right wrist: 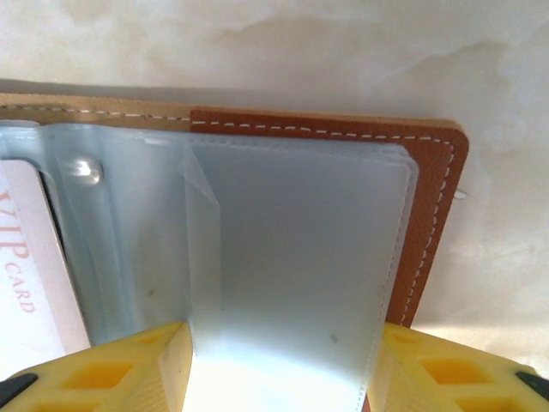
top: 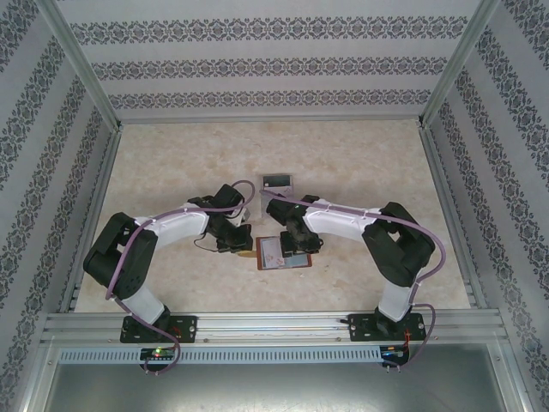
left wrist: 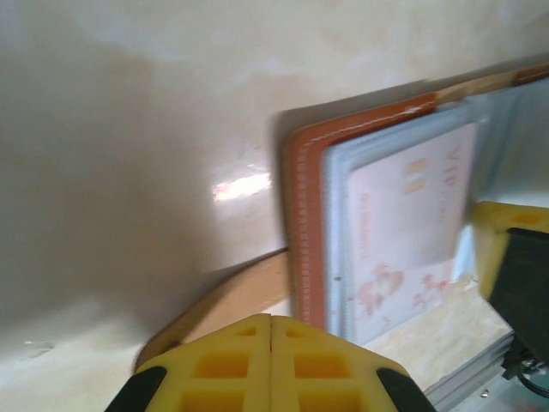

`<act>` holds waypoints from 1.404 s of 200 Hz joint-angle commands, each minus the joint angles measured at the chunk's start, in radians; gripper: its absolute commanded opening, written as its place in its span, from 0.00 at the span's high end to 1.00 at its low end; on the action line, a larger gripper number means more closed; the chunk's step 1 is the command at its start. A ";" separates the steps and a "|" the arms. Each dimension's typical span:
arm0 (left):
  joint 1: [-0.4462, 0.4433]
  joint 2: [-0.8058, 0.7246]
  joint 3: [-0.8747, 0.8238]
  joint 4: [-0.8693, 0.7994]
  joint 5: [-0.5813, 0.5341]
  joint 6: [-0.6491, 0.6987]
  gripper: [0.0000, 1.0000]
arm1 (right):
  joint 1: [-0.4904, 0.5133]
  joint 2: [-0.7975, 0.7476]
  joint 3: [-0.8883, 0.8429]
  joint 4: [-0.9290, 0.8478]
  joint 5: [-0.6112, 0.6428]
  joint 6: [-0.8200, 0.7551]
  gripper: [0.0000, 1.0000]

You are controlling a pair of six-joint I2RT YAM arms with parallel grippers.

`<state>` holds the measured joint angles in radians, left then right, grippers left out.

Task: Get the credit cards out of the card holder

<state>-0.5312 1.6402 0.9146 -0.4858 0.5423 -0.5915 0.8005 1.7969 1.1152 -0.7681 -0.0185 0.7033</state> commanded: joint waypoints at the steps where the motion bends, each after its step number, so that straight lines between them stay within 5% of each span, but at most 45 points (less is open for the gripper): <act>1: -0.037 -0.013 0.048 -0.026 -0.002 -0.033 0.95 | -0.009 -0.026 -0.031 0.051 -0.065 -0.003 0.46; 46: -0.100 0.066 0.108 0.011 0.005 -0.065 0.95 | -0.022 -0.083 -0.034 -0.019 0.023 -0.013 0.45; 197: -0.139 0.176 0.137 0.000 -0.032 -0.041 0.96 | -0.044 -0.177 -0.082 0.094 -0.076 -0.004 0.52; 281: -0.138 0.149 0.139 -0.006 -0.044 -0.033 0.98 | -0.041 -0.109 -0.115 0.315 -0.313 0.083 0.81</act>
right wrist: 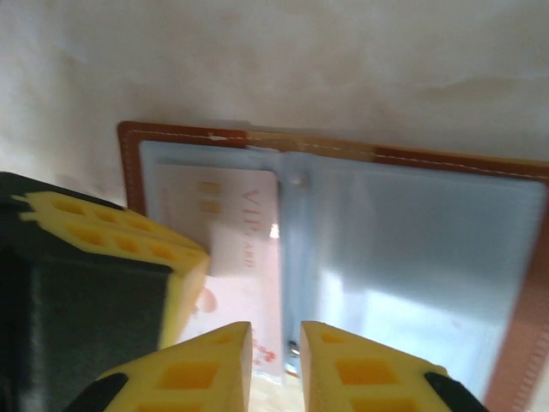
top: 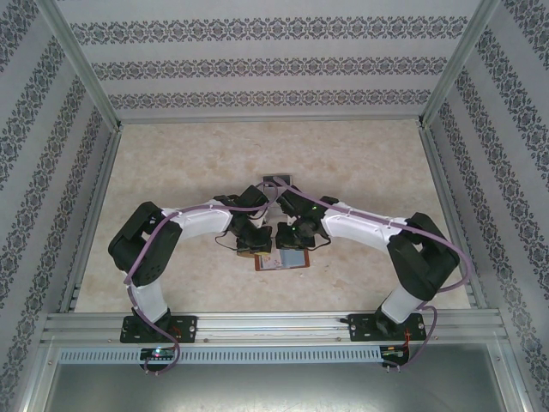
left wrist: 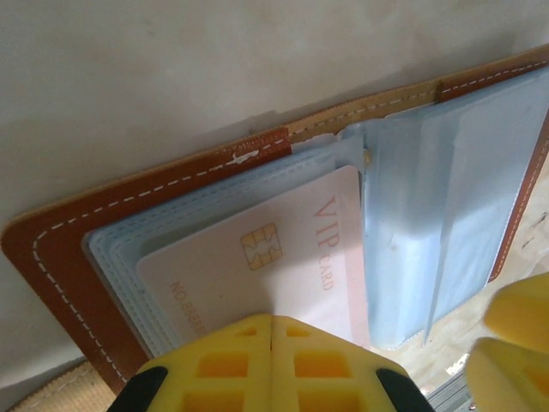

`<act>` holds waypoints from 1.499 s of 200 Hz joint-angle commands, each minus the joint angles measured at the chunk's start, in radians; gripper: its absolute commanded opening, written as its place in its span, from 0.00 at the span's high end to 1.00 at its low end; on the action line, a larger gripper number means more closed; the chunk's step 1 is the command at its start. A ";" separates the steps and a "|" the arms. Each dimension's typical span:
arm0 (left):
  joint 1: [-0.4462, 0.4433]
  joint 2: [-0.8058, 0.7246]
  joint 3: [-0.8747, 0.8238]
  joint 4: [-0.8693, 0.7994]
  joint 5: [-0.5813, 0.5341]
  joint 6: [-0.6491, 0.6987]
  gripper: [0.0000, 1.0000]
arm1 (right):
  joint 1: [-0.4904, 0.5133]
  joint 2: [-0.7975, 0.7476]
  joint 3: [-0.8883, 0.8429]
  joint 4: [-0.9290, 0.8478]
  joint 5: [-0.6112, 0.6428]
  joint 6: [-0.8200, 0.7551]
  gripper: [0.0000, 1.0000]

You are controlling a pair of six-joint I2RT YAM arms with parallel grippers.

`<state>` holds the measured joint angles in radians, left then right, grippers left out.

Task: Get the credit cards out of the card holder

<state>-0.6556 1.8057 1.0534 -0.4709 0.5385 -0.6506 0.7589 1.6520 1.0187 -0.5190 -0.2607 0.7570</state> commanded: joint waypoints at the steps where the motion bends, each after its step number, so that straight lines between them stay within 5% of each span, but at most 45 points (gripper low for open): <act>1: -0.013 -0.017 0.000 -0.021 -0.040 0.026 0.98 | 0.000 0.036 -0.019 0.067 -0.073 0.029 0.82; 45: -0.013 -0.018 -0.004 -0.020 -0.042 0.026 0.98 | 0.000 0.074 -0.028 0.092 -0.089 0.036 0.87; 134: -0.013 -0.019 -0.004 -0.021 -0.035 0.026 0.98 | -0.001 0.117 -0.042 0.099 -0.080 0.034 0.78; 210: -0.013 -0.042 -0.007 -0.026 -0.050 0.023 0.98 | -0.006 0.075 -0.058 0.103 -0.064 0.046 0.88; 300: -0.012 -0.056 -0.002 -0.064 -0.102 0.037 0.98 | -0.011 0.056 -0.071 0.152 -0.103 0.067 0.89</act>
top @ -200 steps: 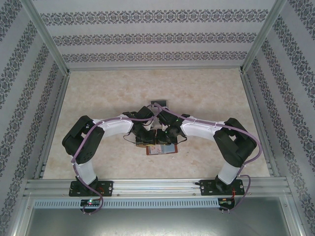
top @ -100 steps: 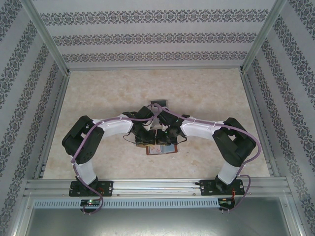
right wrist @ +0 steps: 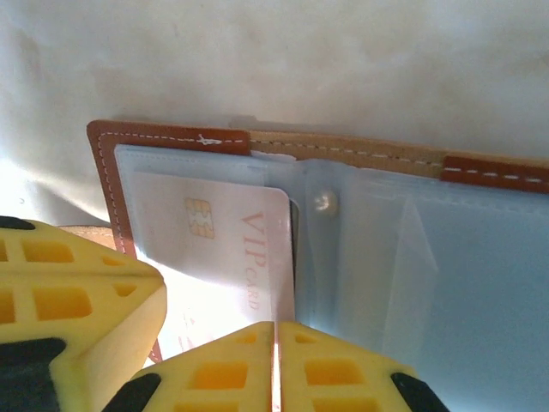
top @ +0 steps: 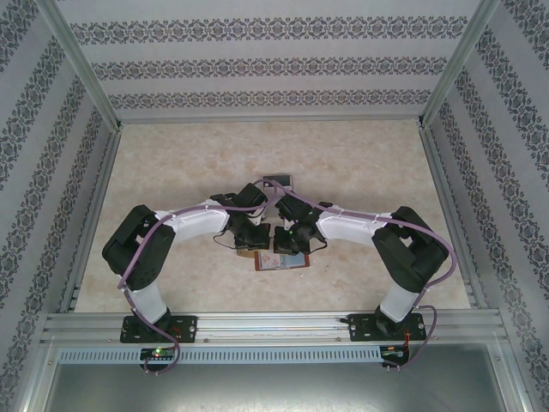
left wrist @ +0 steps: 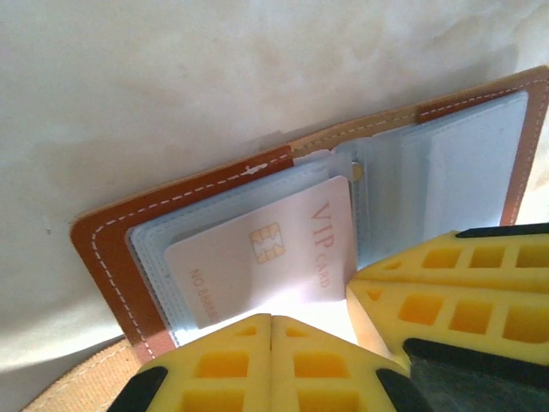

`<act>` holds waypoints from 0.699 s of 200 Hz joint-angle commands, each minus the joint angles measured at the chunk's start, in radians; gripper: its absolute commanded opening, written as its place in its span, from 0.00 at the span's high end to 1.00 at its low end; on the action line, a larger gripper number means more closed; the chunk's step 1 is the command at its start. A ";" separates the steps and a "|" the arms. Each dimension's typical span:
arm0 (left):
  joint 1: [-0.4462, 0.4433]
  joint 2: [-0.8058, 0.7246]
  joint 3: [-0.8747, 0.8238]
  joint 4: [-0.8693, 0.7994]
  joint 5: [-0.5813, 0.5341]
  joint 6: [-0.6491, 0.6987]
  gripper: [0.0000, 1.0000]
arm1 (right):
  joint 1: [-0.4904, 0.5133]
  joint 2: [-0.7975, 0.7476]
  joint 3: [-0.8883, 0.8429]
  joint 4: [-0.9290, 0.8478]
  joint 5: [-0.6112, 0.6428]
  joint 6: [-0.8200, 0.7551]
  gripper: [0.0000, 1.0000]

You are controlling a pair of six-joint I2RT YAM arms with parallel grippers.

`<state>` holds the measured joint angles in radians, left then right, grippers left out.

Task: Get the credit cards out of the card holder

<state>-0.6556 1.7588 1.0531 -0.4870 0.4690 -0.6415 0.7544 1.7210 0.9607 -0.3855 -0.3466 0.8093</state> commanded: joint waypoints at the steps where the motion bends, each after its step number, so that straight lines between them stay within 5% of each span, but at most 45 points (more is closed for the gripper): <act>1: -0.012 -0.009 -0.002 -0.048 -0.033 0.028 0.98 | -0.006 -0.013 -0.012 0.019 -0.017 0.014 0.89; 61: -0.011 0.017 -0.006 -0.041 -0.020 0.033 0.98 | -0.006 0.027 -0.011 -0.017 0.016 0.004 0.67; 140: -0.006 0.021 0.004 -0.082 -0.056 0.057 0.98 | -0.008 -0.053 0.013 -0.076 0.058 -0.008 0.60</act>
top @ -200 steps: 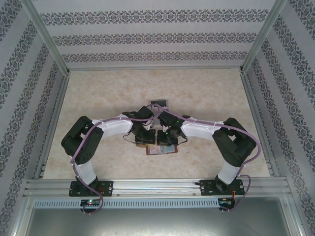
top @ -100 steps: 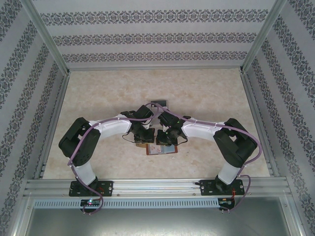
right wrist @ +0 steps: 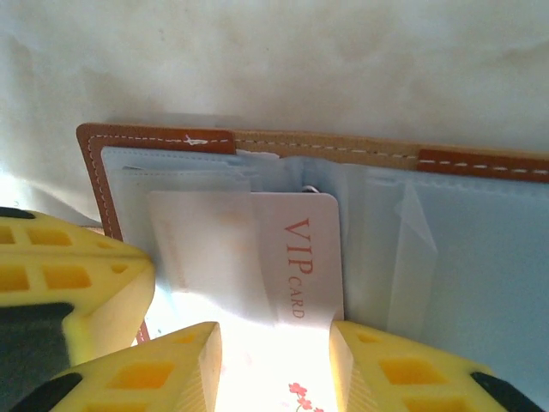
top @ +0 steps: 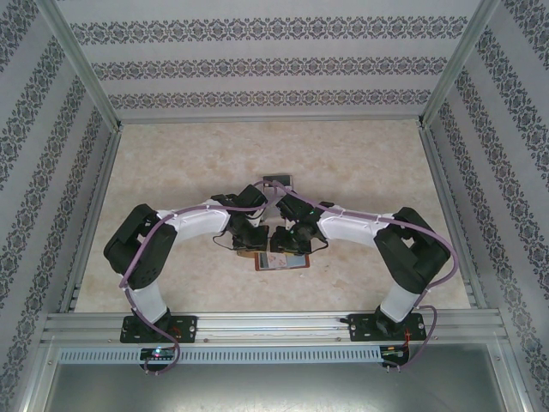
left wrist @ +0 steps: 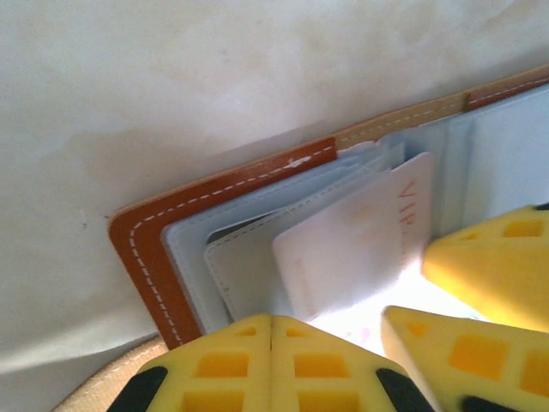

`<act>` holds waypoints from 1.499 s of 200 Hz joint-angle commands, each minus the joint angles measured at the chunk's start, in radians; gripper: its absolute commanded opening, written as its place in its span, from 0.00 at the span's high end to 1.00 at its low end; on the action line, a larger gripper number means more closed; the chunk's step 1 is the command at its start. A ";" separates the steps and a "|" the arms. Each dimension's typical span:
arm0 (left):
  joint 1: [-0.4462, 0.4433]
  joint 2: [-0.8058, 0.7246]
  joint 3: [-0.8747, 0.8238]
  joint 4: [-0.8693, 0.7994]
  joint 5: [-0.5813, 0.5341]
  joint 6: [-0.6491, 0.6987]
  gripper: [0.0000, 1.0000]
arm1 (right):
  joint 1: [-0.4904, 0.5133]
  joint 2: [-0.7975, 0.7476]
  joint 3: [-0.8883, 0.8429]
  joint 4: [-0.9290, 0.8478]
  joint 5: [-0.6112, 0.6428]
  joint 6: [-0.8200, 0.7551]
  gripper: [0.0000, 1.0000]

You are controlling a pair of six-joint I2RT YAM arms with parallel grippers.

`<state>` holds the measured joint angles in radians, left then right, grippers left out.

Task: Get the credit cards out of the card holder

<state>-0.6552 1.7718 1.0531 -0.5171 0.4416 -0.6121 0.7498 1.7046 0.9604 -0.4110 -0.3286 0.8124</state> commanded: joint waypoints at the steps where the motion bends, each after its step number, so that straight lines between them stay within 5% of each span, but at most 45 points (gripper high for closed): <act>1: -0.006 0.008 0.004 -0.052 -0.029 0.028 0.98 | -0.003 -0.037 0.013 -0.050 0.040 -0.010 0.61; 230: -0.023 0.025 0.018 0.025 0.116 -0.019 0.98 | -0.071 -0.048 -0.052 0.033 -0.037 -0.031 0.69; 300: -0.024 0.081 0.033 -0.037 0.072 0.011 0.99 | -0.072 0.000 -0.056 0.054 -0.064 -0.042 0.69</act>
<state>-0.6678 1.8236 1.0760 -0.5125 0.5465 -0.6247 0.6876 1.6928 0.9241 -0.3645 -0.3725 0.7860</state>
